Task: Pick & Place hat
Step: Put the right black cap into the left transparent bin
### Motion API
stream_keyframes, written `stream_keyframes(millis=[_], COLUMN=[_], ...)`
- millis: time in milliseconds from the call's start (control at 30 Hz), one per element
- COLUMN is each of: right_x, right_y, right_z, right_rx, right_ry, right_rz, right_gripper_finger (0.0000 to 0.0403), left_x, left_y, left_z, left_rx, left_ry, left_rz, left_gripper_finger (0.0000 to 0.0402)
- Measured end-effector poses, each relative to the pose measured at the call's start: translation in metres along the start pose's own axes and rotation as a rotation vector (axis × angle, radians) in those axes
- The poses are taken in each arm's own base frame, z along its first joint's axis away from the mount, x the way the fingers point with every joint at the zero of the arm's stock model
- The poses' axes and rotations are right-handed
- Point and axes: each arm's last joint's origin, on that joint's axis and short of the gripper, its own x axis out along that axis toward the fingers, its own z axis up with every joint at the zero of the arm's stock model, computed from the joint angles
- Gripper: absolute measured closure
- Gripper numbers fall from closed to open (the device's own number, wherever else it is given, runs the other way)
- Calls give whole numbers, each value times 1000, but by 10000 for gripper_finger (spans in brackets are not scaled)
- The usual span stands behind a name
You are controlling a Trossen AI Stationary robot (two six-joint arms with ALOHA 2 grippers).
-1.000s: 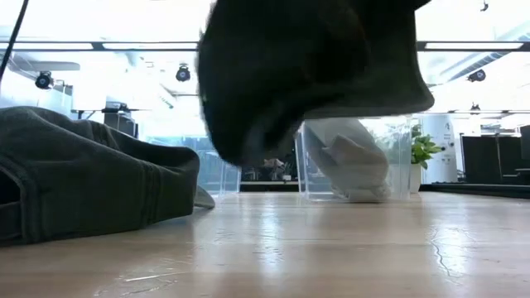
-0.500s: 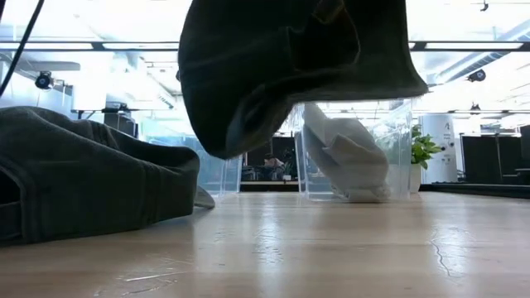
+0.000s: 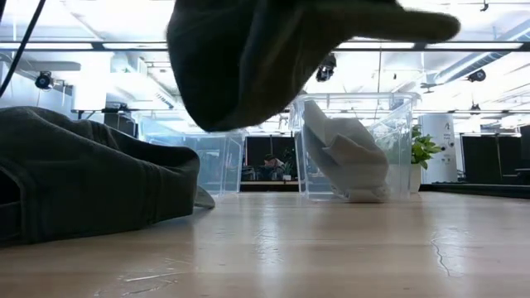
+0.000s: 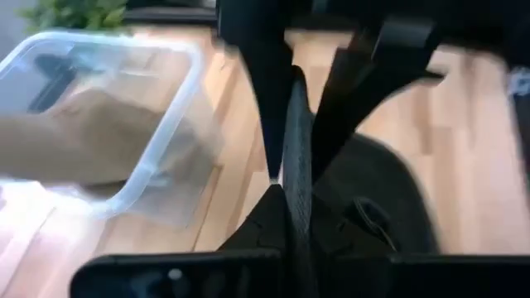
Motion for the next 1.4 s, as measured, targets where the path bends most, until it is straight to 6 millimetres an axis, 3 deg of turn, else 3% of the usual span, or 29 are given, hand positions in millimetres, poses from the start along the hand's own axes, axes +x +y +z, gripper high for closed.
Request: stream_keyframes(millis=[267, 533, 633, 767, 867, 1000, 1100, 1167, 1300, 1400], right_x=[-39, -87, -96, -99, -97, -93, -88, -86, -80, -78], right_y=[-9, -31, -36, -39, -38, -36, -34, -32, -29, -28], right_z=[-8, -26, -30, -31, -31, -30, -29, -29, -29, -28], right_rx=[70, 247, 283, 294, 306, 339, 366, 380, 380, 380], right_ry=[-36, -129, -154, -165, -164, -163, -158, -156, -140, -136], right_rz=[-64, -301, -314, -324, -327, -342, -345, -345, -350, -353], right_gripper_finger=[262, 215, 211, 213, 213, 214, 216, 216, 213, 214], left_x=[-28, -86, -88, -73, -57, -39, -22, -7, 21, 39], left_y=[17, 56, 80, 116, 157, 227, 267, 274, 271, 281], left_z=[-12, -5, 4, 15, 18, 4, -12, -19, -25, -35], left_rx=[-85, -180, -68, 106, 111, -137, -348, -372, -332, -407], left_ry=[23, -340, -381, -258, -157, 14, 181, 248, 251, 261], left_rz=[221, 635, 811, 997, 1124, 1184, 1152, 1083, 949, 842], left_gripper_finger=[395, 395, 395, 395, 395, 395, 389, 388, 392, 392])
